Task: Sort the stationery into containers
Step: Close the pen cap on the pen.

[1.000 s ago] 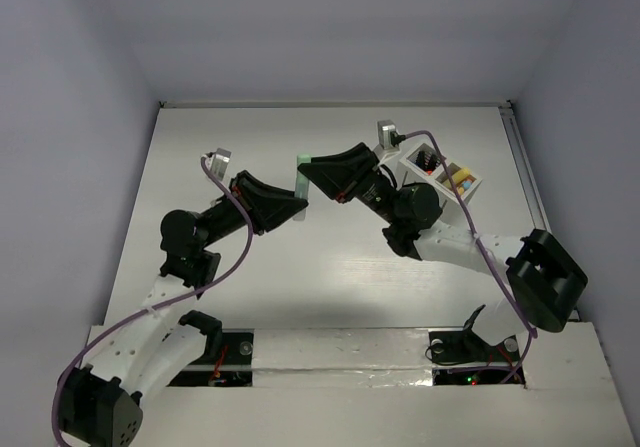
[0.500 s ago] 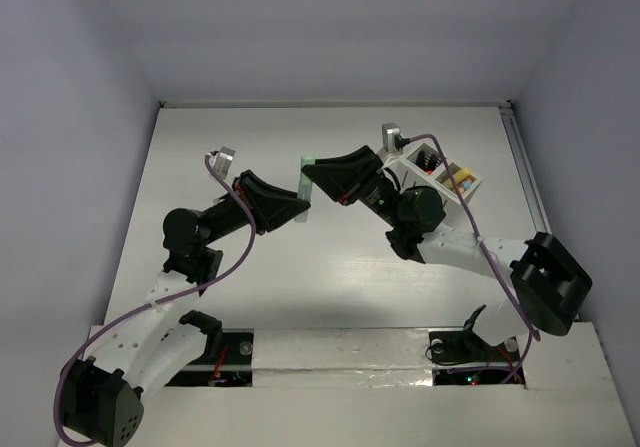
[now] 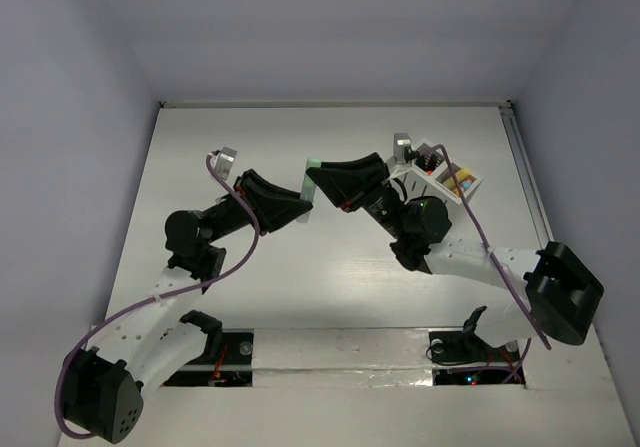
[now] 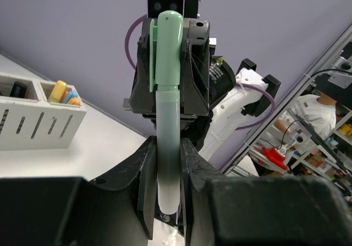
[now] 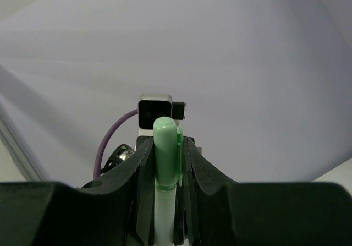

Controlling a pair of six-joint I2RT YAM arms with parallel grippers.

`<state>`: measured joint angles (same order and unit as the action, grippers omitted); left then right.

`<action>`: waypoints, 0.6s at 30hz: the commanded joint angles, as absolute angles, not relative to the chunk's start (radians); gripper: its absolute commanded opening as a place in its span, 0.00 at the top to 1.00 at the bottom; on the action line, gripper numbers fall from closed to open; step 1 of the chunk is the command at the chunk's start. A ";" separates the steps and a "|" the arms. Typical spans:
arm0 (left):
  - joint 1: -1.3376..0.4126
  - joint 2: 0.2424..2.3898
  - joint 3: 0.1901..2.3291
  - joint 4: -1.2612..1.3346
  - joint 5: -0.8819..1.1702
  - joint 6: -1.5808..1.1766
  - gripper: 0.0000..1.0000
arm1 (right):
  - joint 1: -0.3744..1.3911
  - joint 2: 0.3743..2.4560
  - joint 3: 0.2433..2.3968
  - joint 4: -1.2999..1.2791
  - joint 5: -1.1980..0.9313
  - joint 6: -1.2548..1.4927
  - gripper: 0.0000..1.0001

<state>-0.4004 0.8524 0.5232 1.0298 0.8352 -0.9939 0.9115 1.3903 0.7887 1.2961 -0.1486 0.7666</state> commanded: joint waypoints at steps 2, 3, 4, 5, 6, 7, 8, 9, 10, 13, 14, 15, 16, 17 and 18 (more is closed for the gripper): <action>-0.400 0.862 0.563 1.365 0.604 -1.040 1.00 | 0.994 1.413 0.742 1.083 -0.249 0.658 0.99; -0.400 0.862 0.566 1.374 0.601 -1.042 1.00 | 0.994 1.410 0.739 1.062 -0.241 0.654 0.99; -0.400 0.861 0.571 1.381 0.591 -1.043 1.00 | 0.994 1.398 0.730 1.049 -0.233 0.649 0.99; -0.400 0.859 0.572 1.391 0.585 -1.040 1.00 | 0.994 1.393 0.724 1.040 -0.223 0.643 1.00; -0.413 0.861 0.575 1.396 0.580 -1.039 1.00 | 0.994 1.388 0.716 1.032 -0.218 0.641 1.00; -0.428 0.862 0.577 1.400 0.565 -1.034 1.00 | 0.994 1.376 0.707 1.029 -0.212 0.641 1.00; -0.428 0.867 0.575 1.413 0.555 -1.025 1.00 | 0.994 1.370 0.690 1.028 -0.209 0.646 1.00; -0.442 0.874 0.575 1.419 0.548 -1.020 1.00 | 0.994 1.367 0.681 1.029 -0.203 0.656 1.00; -0.442 0.880 0.578 1.425 0.546 -1.022 1.00 | 0.994 1.359 0.670 1.034 -0.193 0.663 1.00; -0.442 0.891 0.586 1.444 0.549 -1.025 1.00 | 0.994 1.322 0.661 0.941 -0.161 0.664 1.00; -0.442 0.890 0.600 1.430 0.554 -1.023 1.00 | 0.994 1.315 0.664 0.915 -0.163 0.658 1.00; -0.442 0.890 0.604 1.425 0.557 -1.022 1.00 | 0.994 1.301 0.661 0.890 -0.172 0.649 1.00; -0.442 0.887 0.609 1.421 0.557 -1.020 1.00 | 0.994 1.296 0.660 0.876 -0.178 0.650 1.00; -0.442 0.885 0.618 1.410 0.555 -1.019 1.00 | 0.994 1.293 0.660 0.859 -0.182 0.647 1.00; -0.442 0.879 0.624 1.399 0.555 -1.017 1.00 | 1.003 1.293 0.661 0.823 -0.202 0.640 1.00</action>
